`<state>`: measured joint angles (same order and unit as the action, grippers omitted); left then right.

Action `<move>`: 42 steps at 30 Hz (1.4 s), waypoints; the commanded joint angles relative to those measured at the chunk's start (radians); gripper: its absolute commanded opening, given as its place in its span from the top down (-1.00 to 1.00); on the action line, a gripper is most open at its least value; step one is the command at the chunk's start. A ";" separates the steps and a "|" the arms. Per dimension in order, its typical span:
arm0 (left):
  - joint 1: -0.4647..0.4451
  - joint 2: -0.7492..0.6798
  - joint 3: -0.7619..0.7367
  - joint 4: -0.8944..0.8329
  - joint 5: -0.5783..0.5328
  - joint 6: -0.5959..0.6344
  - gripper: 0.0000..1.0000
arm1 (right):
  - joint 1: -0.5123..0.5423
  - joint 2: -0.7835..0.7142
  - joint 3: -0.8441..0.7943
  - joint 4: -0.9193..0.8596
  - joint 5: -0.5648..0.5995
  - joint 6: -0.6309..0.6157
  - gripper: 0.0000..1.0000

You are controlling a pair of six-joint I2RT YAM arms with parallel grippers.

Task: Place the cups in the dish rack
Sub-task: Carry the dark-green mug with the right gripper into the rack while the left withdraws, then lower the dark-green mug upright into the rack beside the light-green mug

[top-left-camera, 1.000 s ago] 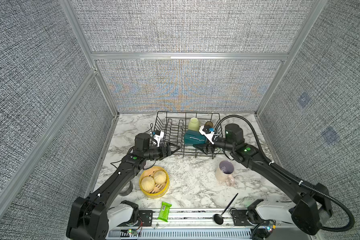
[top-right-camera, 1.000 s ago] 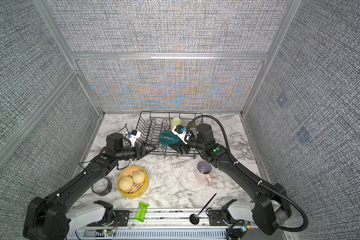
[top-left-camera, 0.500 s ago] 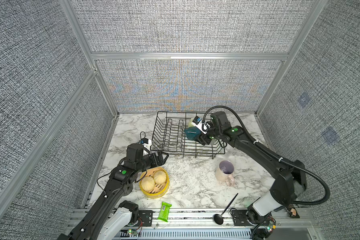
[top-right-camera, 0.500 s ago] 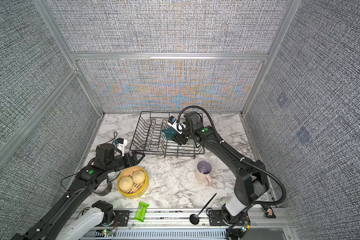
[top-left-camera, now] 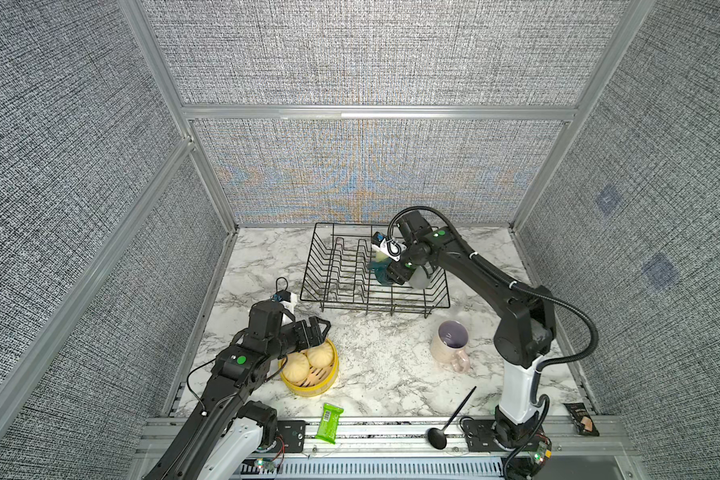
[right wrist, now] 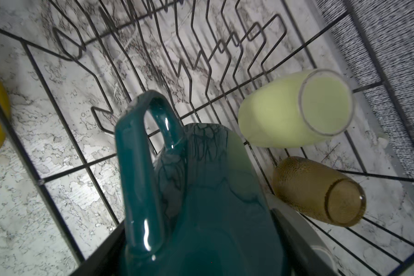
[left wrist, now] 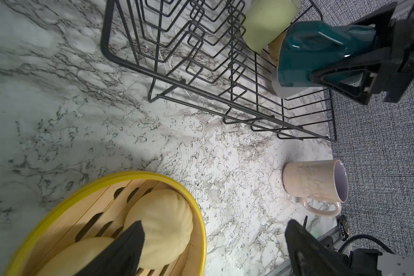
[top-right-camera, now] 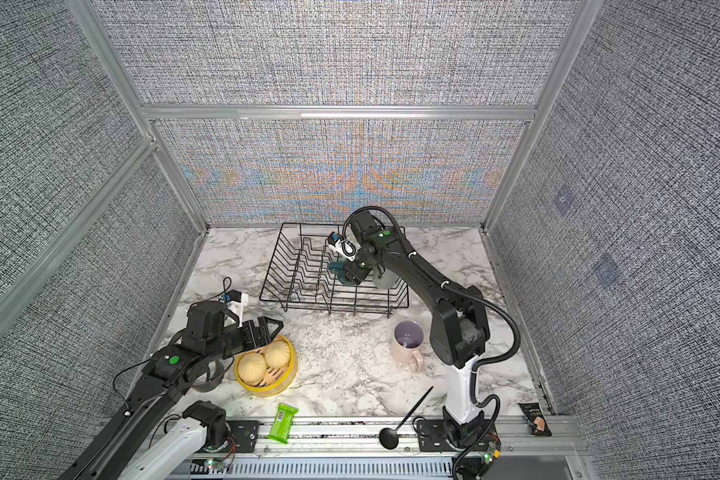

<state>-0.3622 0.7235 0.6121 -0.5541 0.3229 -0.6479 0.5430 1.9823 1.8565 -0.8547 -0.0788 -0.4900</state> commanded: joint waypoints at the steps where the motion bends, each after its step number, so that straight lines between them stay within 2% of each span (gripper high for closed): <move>1: 0.002 0.001 -0.009 0.041 0.014 -0.009 -0.85 | 0.003 0.046 0.057 -0.093 0.052 -0.035 0.25; 10: 0.002 0.047 0.029 0.029 0.000 -0.005 -0.85 | 0.002 0.189 0.211 -0.152 0.048 -0.063 0.21; 13: 0.002 0.042 0.018 0.025 -0.001 -0.011 -0.85 | 0.003 0.233 0.262 -0.179 0.008 -0.082 0.20; 21: 0.002 0.038 -0.031 0.067 0.001 -0.033 -0.86 | 0.003 0.326 0.347 -0.199 0.052 -0.063 0.17; 28: 0.002 0.058 -0.024 0.091 -0.009 -0.010 -0.85 | 0.003 0.342 0.355 -0.174 0.077 -0.039 -0.05; 37: 0.002 0.138 -0.025 0.125 0.046 -0.008 -0.85 | 0.003 0.341 0.342 -0.121 0.121 -0.029 -0.06; 39: 0.002 0.139 -0.019 0.107 0.055 0.001 -0.85 | 0.002 0.340 0.337 -0.103 0.139 -0.023 -0.20; 42: 0.002 0.119 -0.029 0.109 0.052 -0.006 -0.84 | 0.005 0.331 0.340 -0.099 0.134 -0.011 -0.23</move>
<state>-0.3622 0.8551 0.5896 -0.4629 0.3599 -0.6582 0.5480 2.3203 2.1983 -0.9993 0.0166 -0.5186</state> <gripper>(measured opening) 0.923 0.734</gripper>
